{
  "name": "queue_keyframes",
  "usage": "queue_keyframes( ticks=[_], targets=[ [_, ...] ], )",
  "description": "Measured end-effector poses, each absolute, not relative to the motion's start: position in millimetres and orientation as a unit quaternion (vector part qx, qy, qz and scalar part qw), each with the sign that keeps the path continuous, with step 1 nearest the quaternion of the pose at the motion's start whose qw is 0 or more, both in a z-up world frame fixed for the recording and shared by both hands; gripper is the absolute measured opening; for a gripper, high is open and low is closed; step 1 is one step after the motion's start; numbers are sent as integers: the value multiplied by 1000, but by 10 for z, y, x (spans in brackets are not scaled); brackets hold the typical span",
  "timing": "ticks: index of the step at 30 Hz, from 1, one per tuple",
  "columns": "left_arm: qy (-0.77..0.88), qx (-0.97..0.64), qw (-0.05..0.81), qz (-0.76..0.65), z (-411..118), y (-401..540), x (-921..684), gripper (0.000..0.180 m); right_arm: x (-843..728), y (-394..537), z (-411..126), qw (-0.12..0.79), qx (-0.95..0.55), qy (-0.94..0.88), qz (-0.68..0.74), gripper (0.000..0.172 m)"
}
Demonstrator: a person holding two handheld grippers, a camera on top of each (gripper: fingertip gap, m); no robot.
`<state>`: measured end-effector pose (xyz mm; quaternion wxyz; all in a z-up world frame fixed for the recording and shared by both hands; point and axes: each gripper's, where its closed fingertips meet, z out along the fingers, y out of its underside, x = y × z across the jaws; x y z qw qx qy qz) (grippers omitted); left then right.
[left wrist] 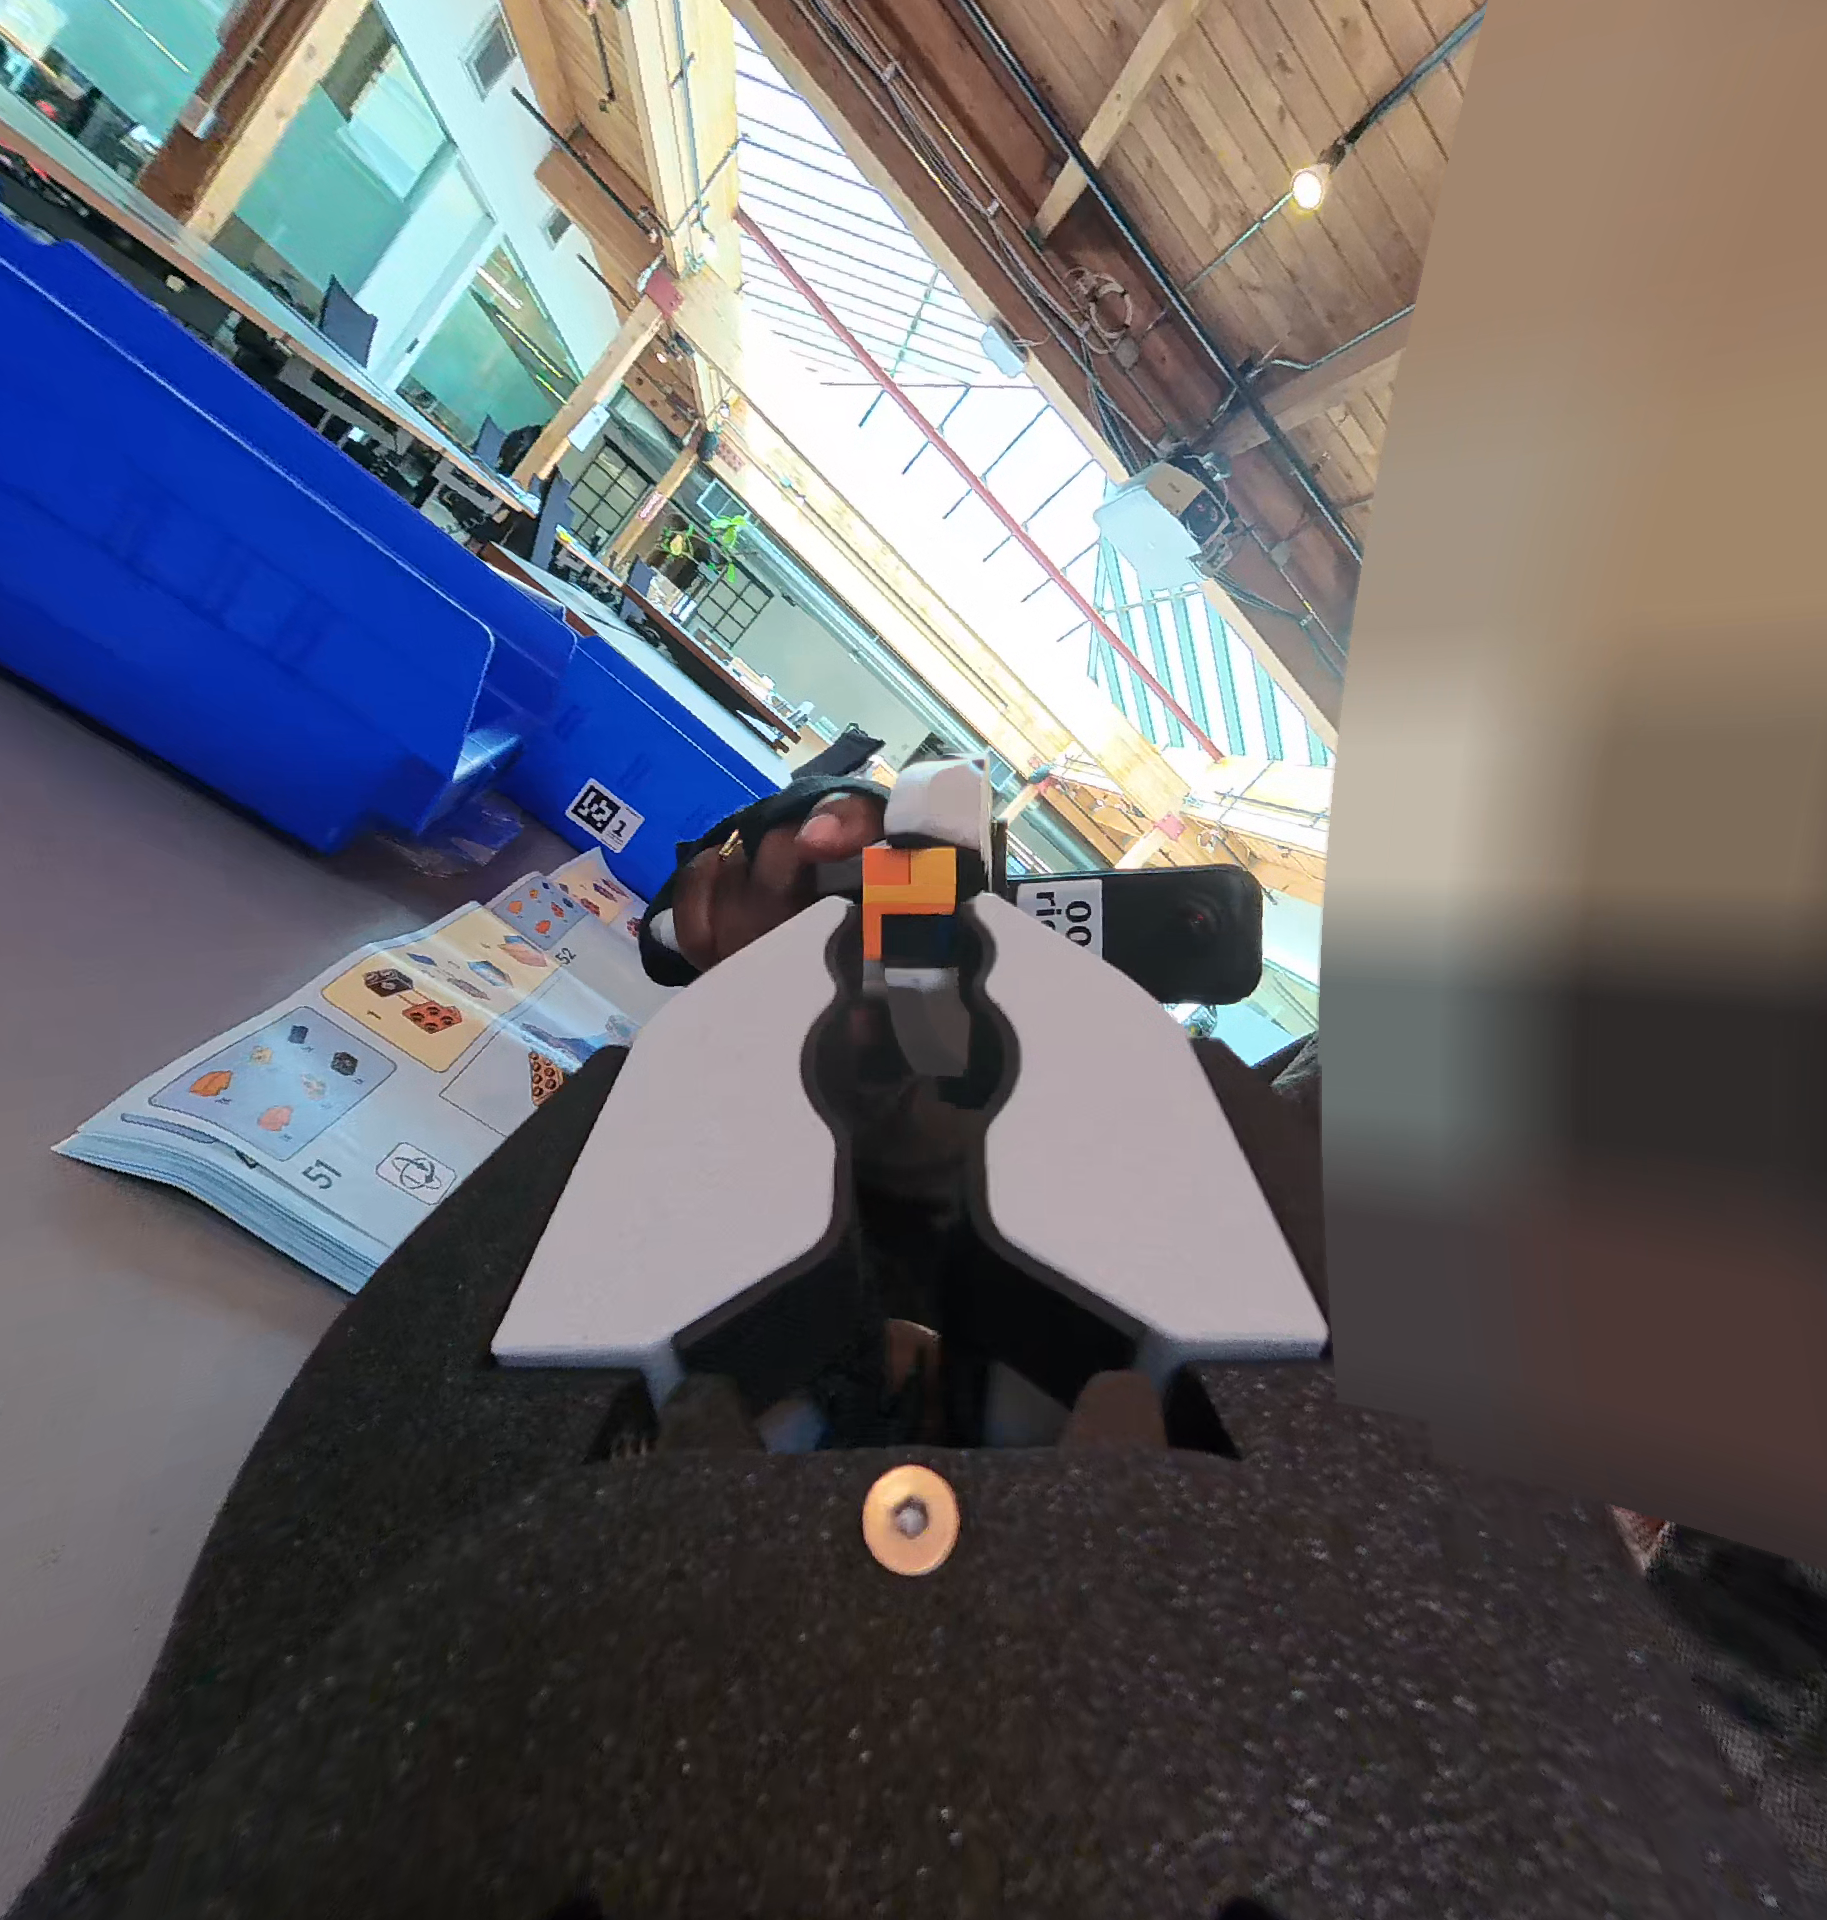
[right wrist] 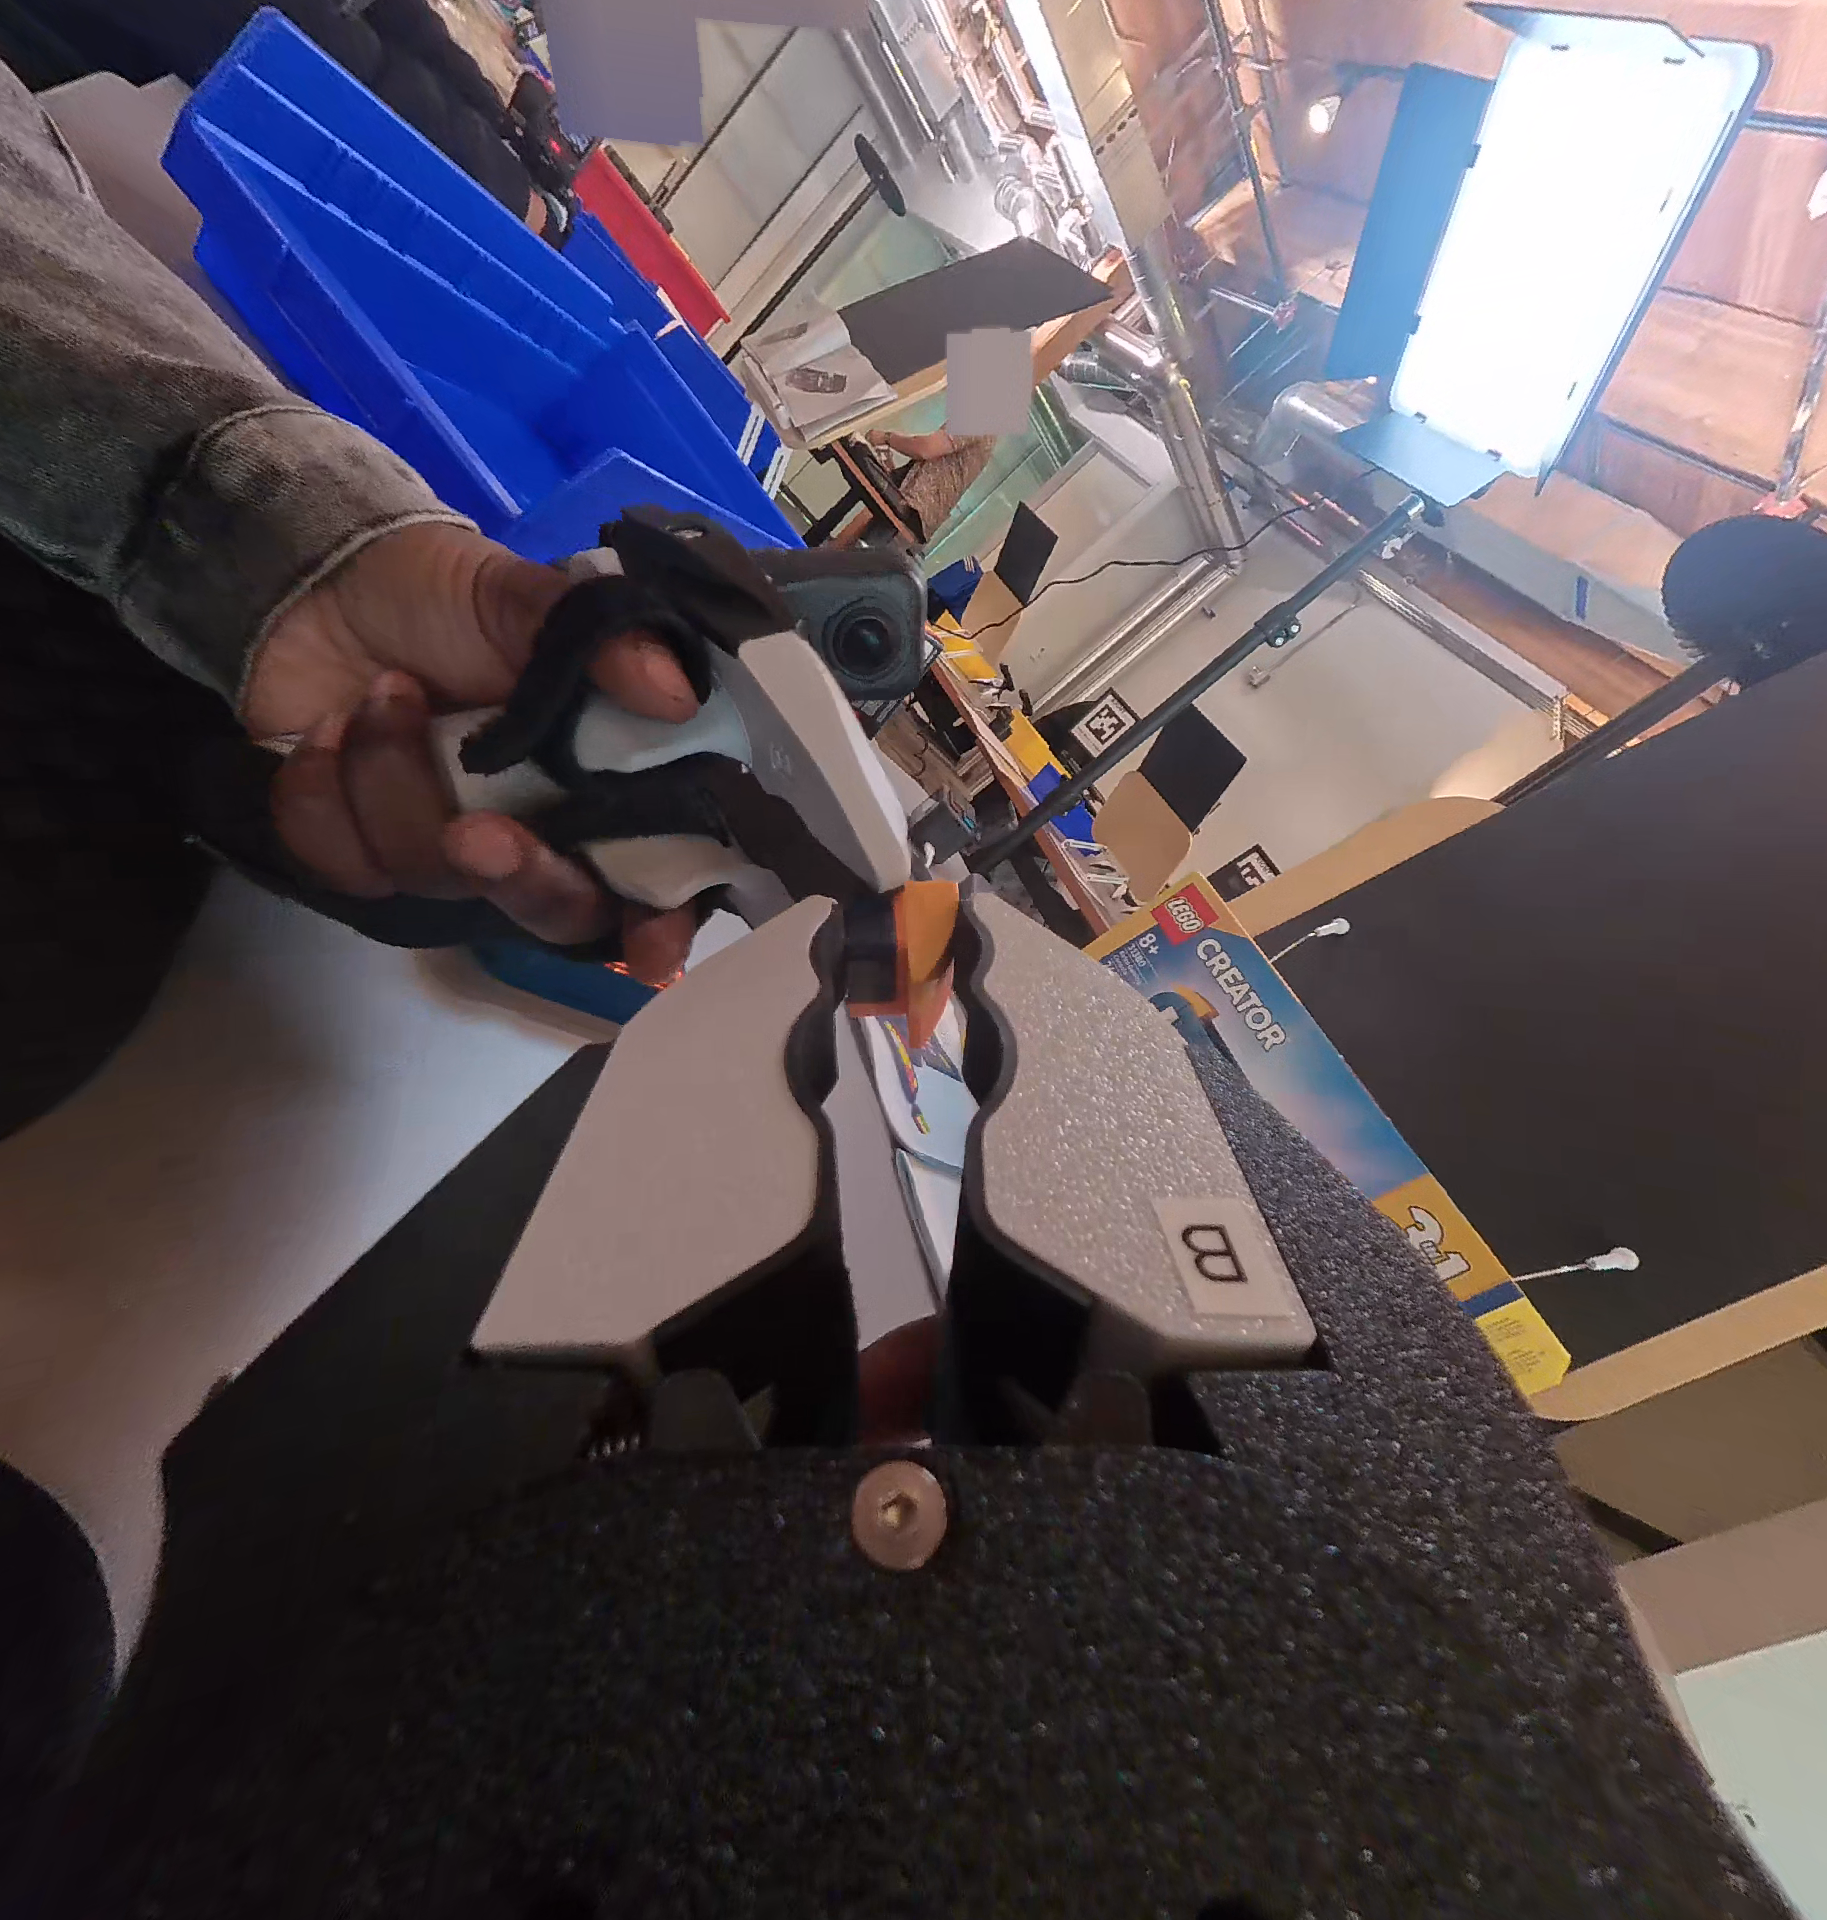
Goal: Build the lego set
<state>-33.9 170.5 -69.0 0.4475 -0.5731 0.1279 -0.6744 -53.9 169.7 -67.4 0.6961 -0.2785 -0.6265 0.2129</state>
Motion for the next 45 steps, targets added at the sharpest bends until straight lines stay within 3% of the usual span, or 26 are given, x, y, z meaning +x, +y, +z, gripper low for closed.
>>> queue_keyframes(
  ticks=[12, 15, 17, 32, 33, 35, 40, 45],
  targets=[
    [144, -583, 452, -659, -727, 1695, -341, 16, -556, 1676, -724, 691, -273, -637, 205, 19],
    [144, -572, 437, -679, -694, 1670, -345, 28, -567, 1664, -751, 691, -266, -643, 196, 19],
    [144, -576, 447, -669, -719, 1685, -351, 16, -571, 1637, -741, 693, -261, -644, 194, 19],
    [175, -566, 465, -658, -706, 1636, -325, 16, -557, 1585, -722, 682, -257, -641, 241, 19],
    [174, -554, 472, -663, -672, 1629, -335, 16, -549, 1575, -689, 671, -269, -633, 278, 21],
    [169, -531, 511, -655, -600, 1652, -413, 16, -498, 1594, -627, 623, -307, -614, 374, 43],
    [223, -542, 585, -561, -646, 1692, -471, 16, -380, 1746, -508, 457, -411, -520, 593, 42],
    [243, -559, 580, -540, -729, 1693, -401, 16, -481, 1708, -754, 397, -450, -542, 588, 31]
  ],
)
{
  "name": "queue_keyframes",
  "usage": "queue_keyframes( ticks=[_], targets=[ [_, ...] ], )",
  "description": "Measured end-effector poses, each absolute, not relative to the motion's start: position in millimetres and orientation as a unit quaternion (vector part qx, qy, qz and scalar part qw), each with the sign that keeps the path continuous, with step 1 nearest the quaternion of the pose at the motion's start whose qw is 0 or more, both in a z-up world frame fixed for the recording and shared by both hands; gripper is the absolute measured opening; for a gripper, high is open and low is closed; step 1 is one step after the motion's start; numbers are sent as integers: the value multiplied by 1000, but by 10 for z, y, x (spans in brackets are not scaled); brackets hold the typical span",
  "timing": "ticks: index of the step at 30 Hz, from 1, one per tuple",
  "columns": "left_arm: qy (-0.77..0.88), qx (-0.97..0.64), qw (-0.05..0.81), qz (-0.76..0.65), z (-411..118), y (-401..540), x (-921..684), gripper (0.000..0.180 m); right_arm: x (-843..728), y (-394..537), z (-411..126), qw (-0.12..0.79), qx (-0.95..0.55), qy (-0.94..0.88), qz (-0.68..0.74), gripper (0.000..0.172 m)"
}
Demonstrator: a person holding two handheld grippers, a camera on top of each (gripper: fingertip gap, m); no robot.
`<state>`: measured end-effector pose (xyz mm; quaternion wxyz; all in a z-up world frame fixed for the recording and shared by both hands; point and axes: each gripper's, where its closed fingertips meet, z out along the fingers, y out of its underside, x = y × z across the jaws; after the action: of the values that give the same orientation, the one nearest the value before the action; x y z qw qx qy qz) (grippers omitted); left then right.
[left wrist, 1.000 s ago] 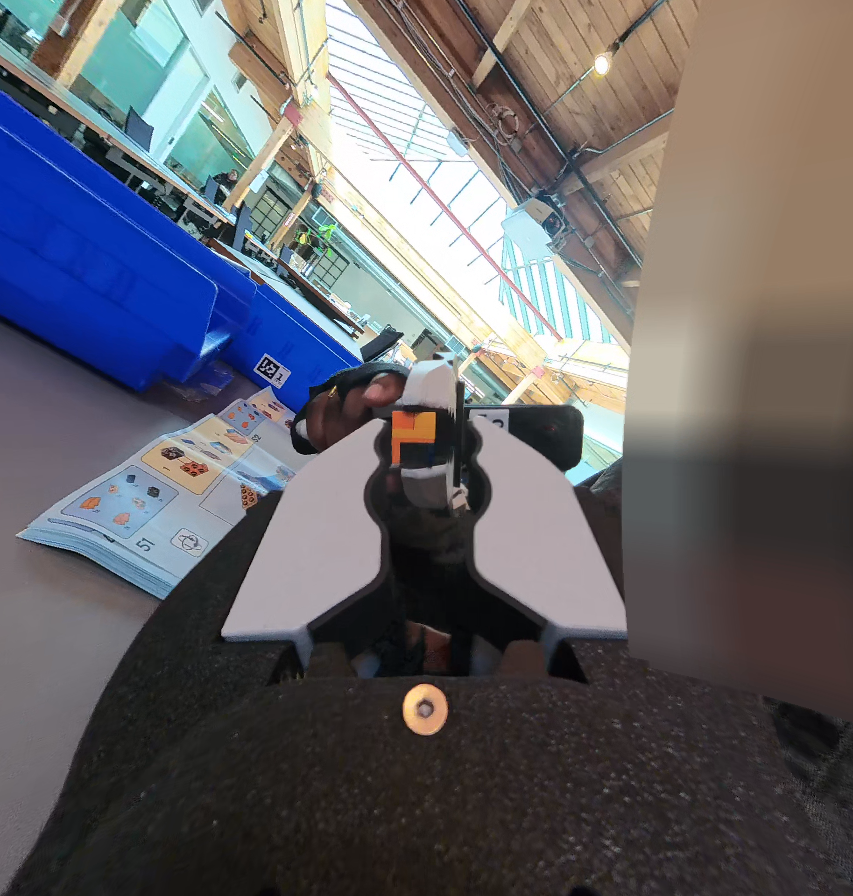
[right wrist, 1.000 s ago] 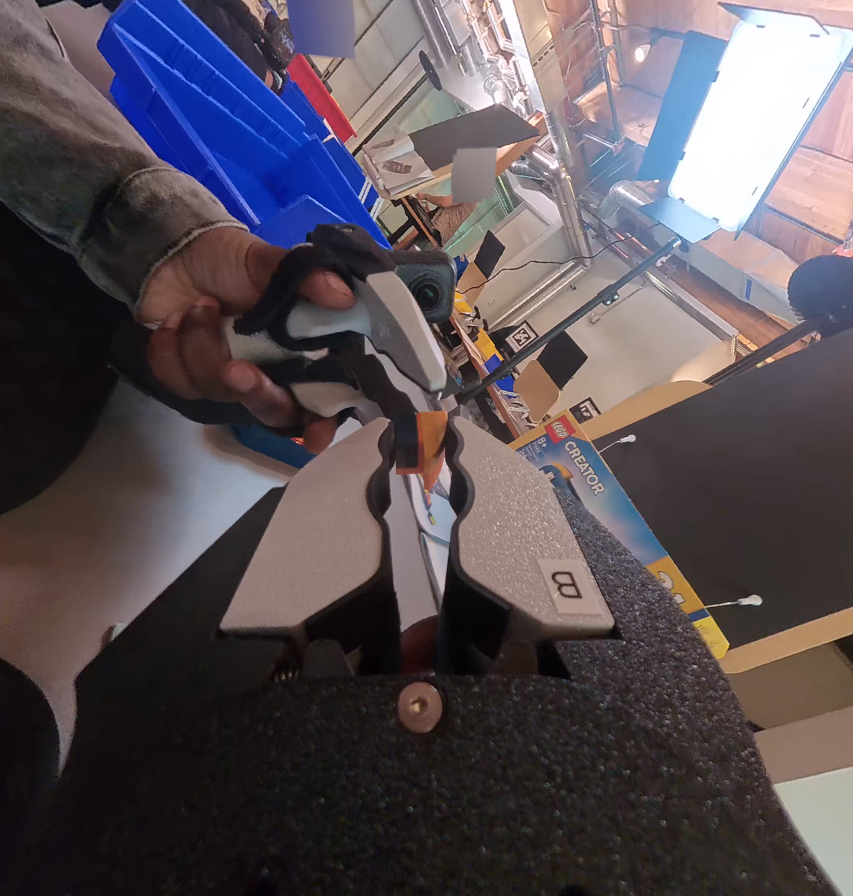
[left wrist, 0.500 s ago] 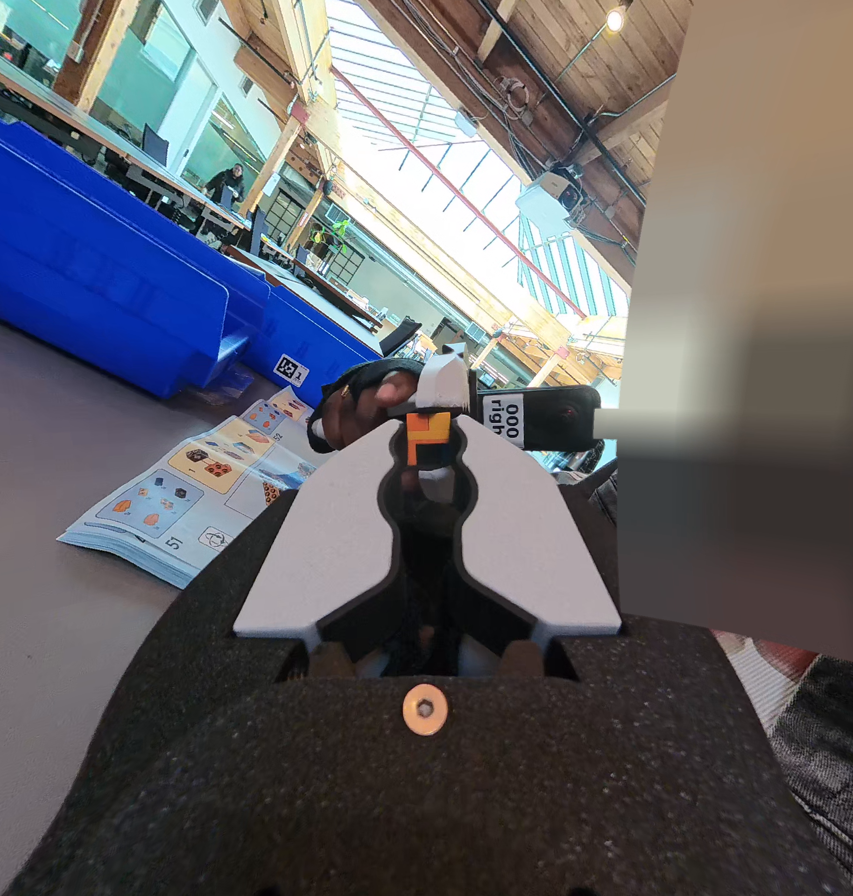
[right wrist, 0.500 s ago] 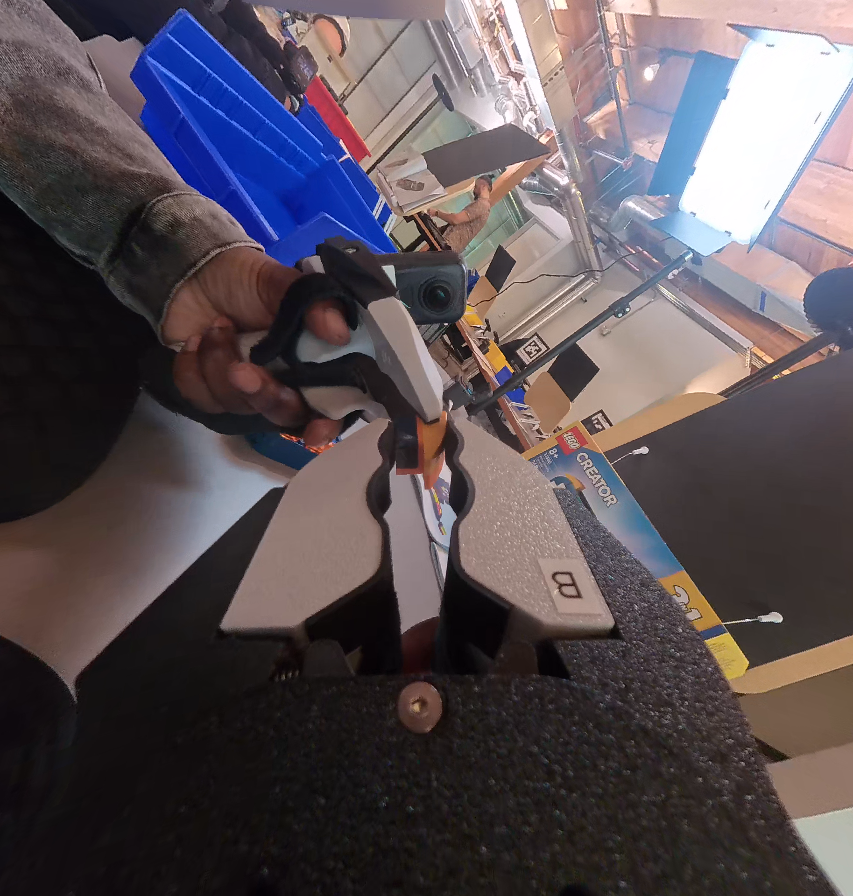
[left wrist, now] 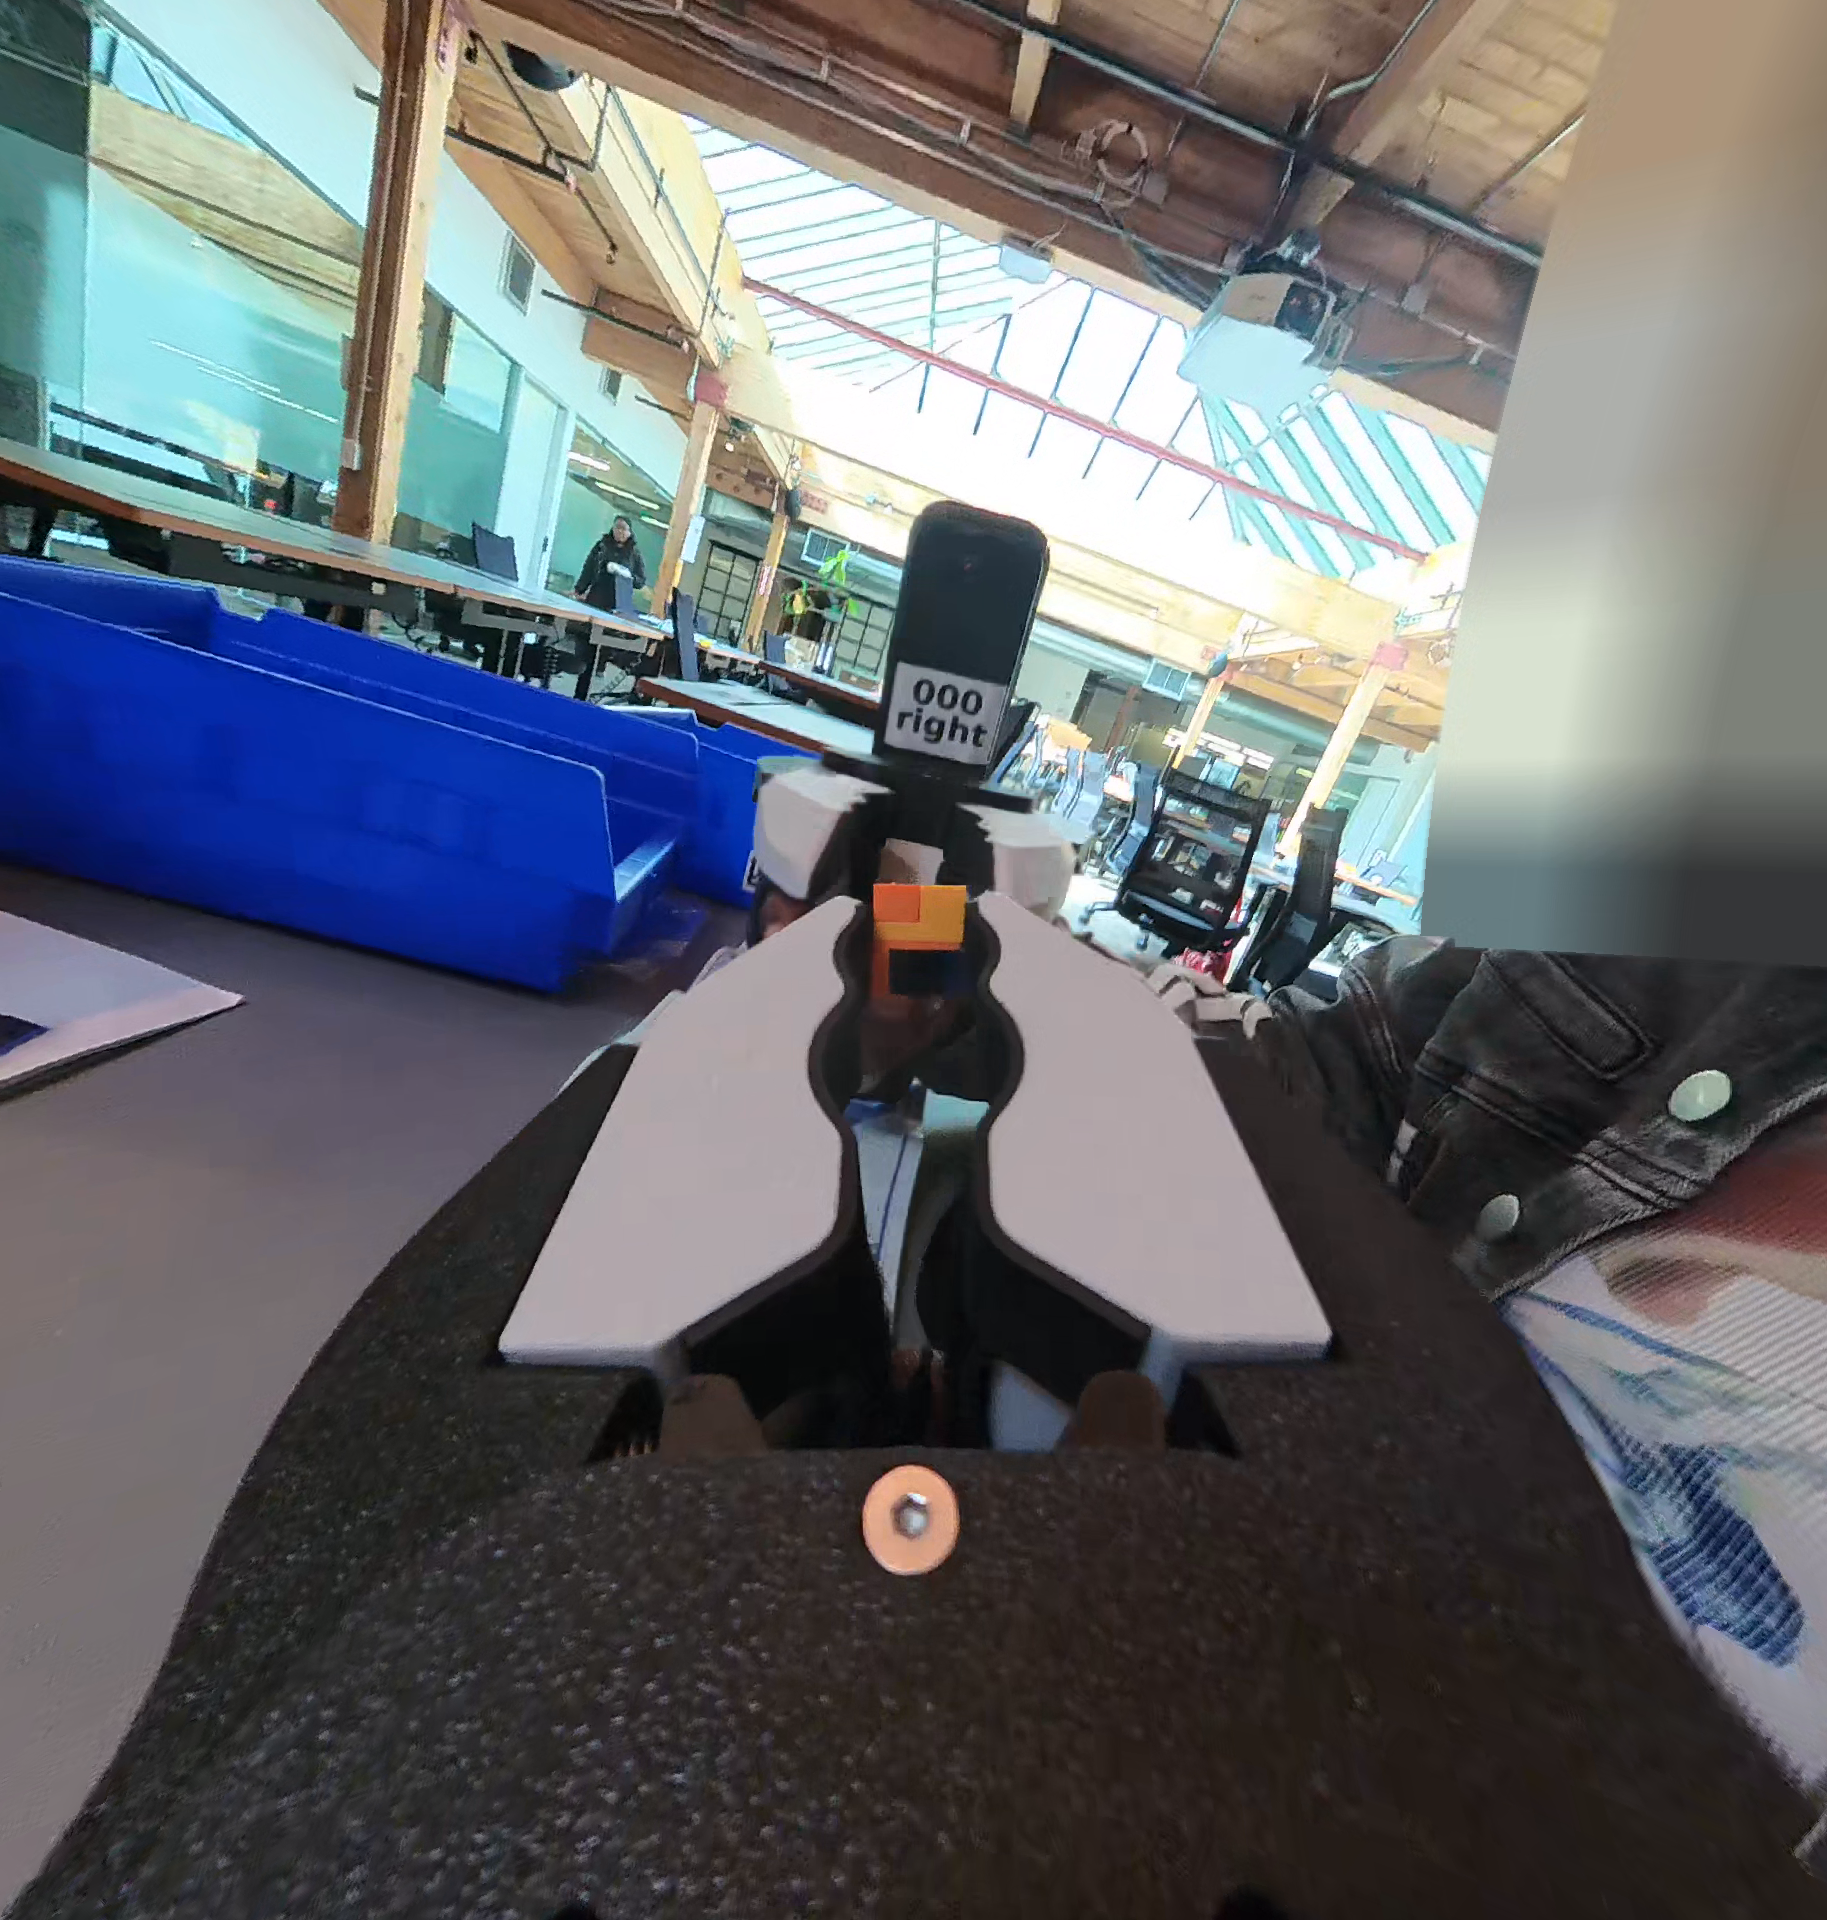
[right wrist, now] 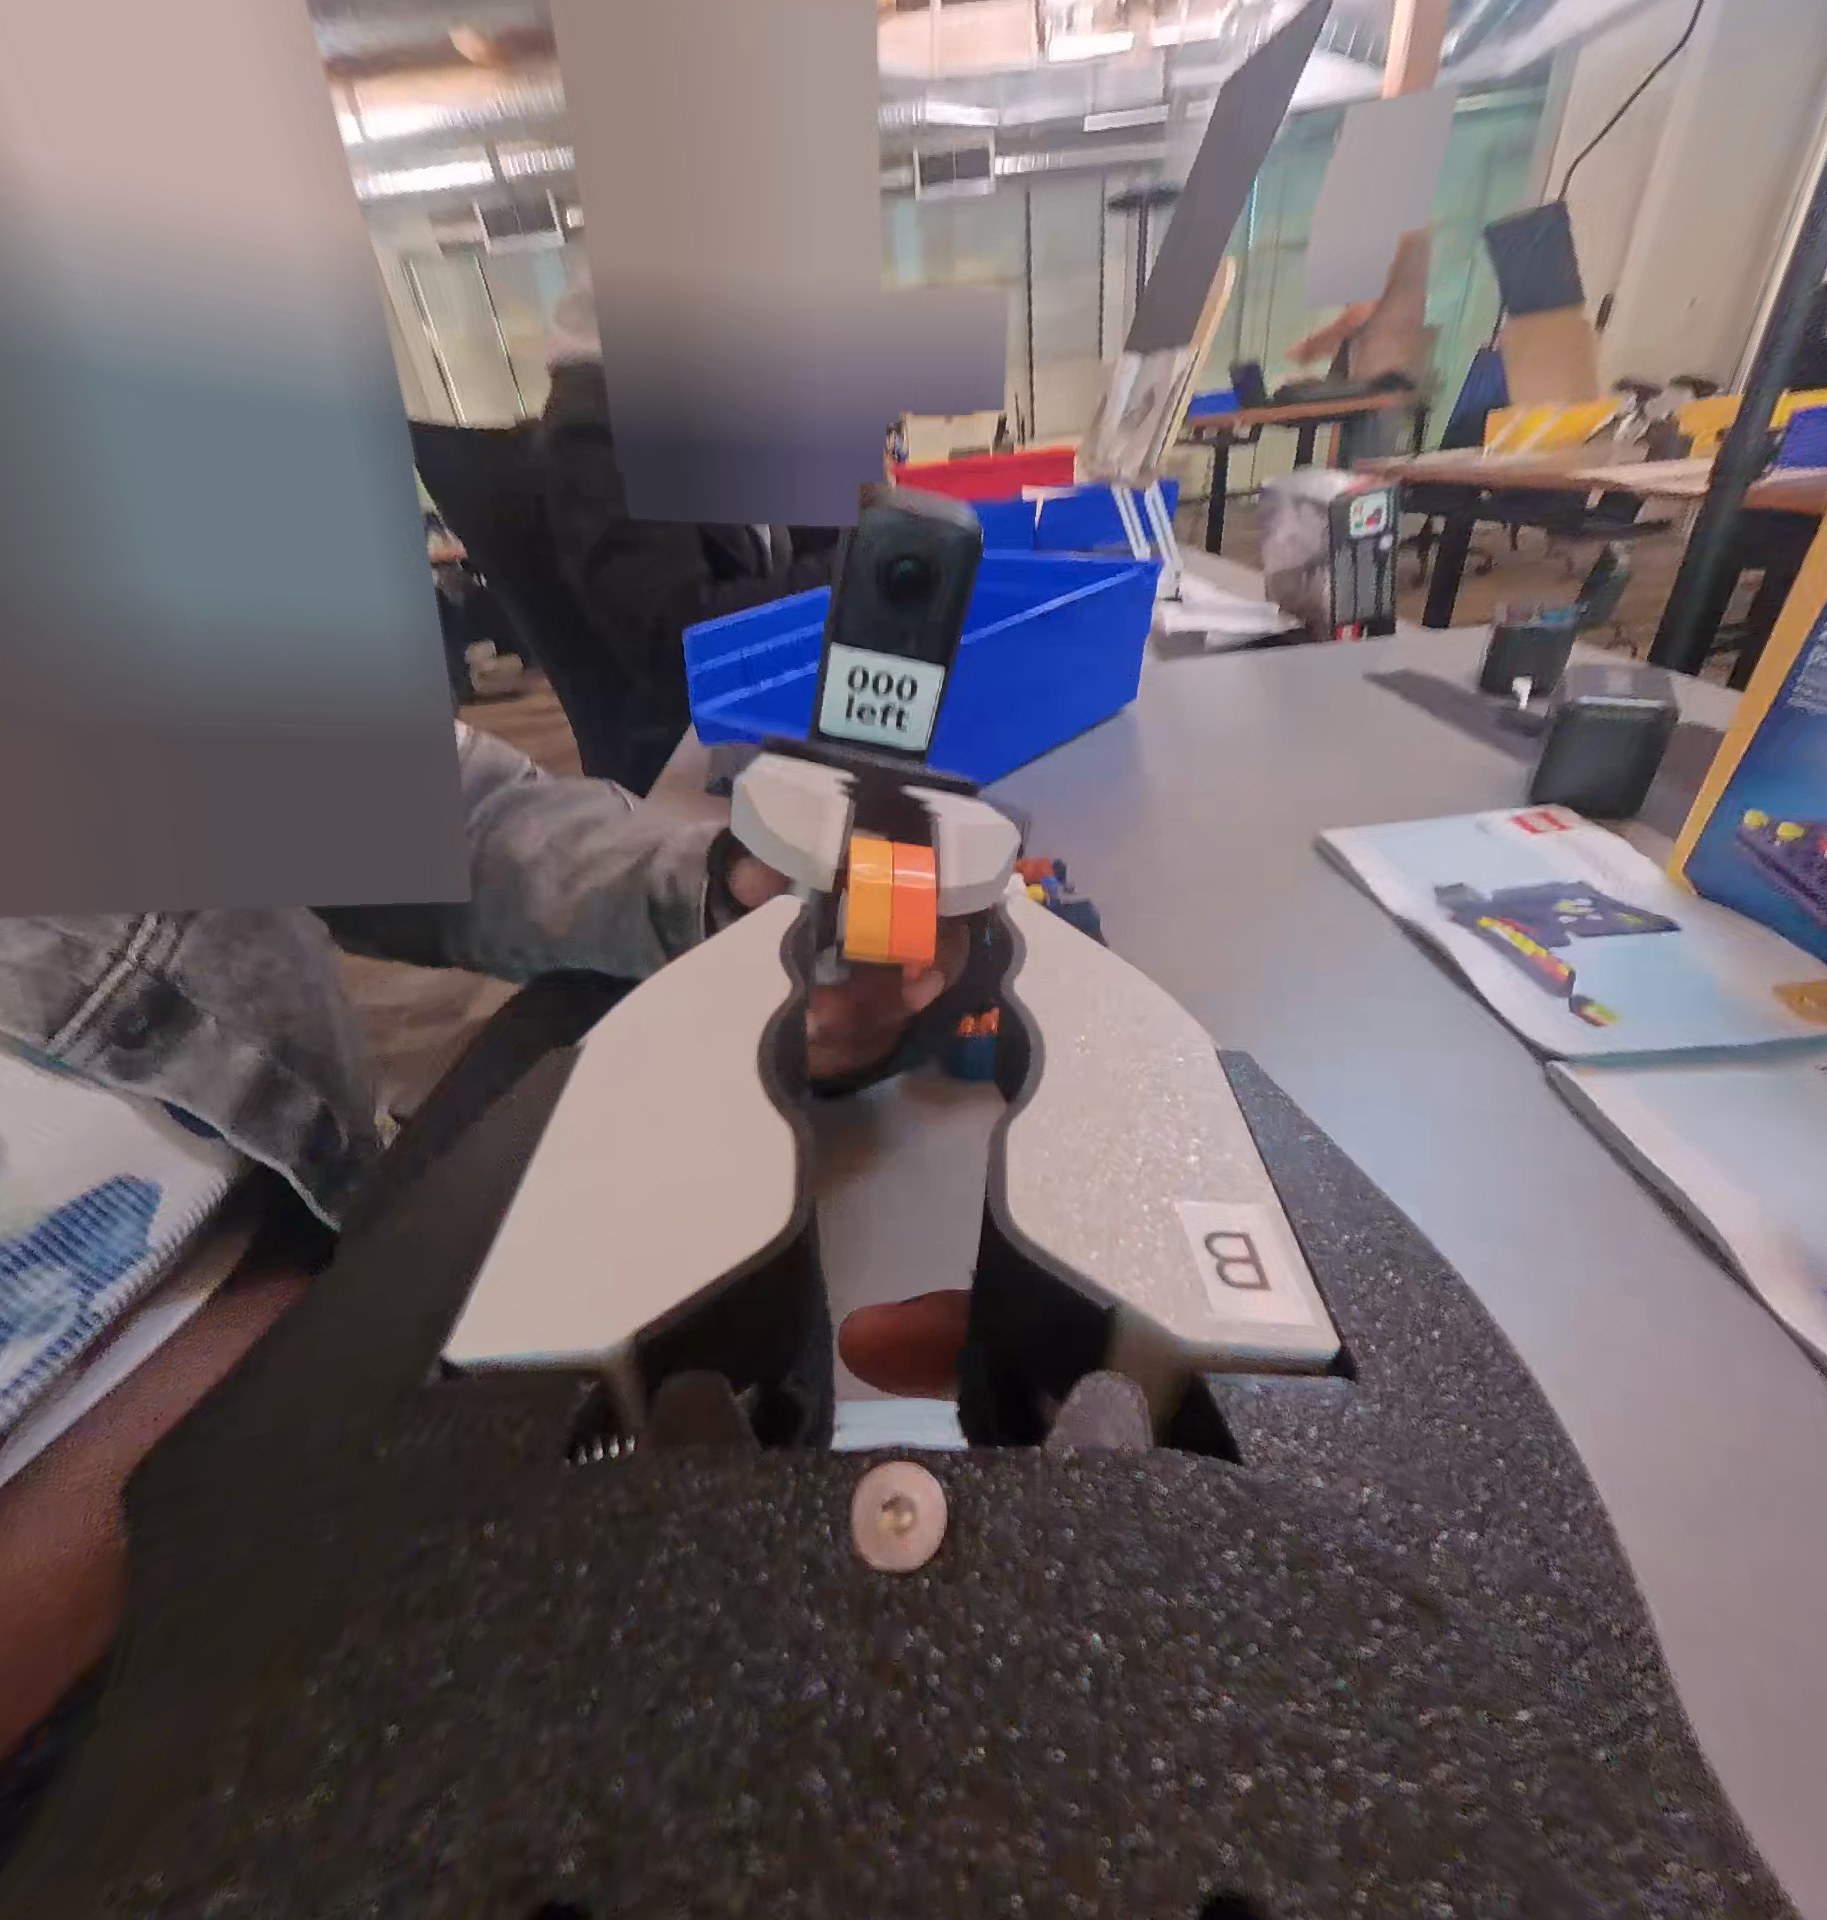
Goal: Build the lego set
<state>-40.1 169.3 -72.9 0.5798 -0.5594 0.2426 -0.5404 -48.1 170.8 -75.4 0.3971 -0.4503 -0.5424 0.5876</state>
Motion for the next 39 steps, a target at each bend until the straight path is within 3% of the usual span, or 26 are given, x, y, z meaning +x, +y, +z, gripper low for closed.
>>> queue_keyframes(
  ticks=[3, 6, 8, 14, 19, 29, 39],
  targets=[
    [257, -564, 583, -526, -754, 1679, -367, 16, -497, 1653, -797, 396, -443, -557, 580, 16],
    [270, -572, 581, -512, -787, 1671, -335, 16, -460, 1662, -826, 392, -441, -576, 565, 16],
    [265, -584, 596, -484, -808, 1724, -358, 28, -376, 1783, -764, 408, -447, -569, 557, 16],
    [338, -603, 639, -337, -957, 1755, -303, 36, 221, 2730, -455, 561, -534, -441, 453, 16],
    [439, -615, 601, -259, -1271, 1648, -92, 34, 679, 3013, -194, 638, -527, -357, 433, 16],
    [580, -626, 510, -108, -1849, 1558, -5, 27, 1131, 3169, -53, 668, -501, -290, 468, 16],
    [604, -619, 499, -62, -1953, 1573, -37, 25, 1560, 3146, 259, 670, -405, -171, 599, 16]
  ],
)
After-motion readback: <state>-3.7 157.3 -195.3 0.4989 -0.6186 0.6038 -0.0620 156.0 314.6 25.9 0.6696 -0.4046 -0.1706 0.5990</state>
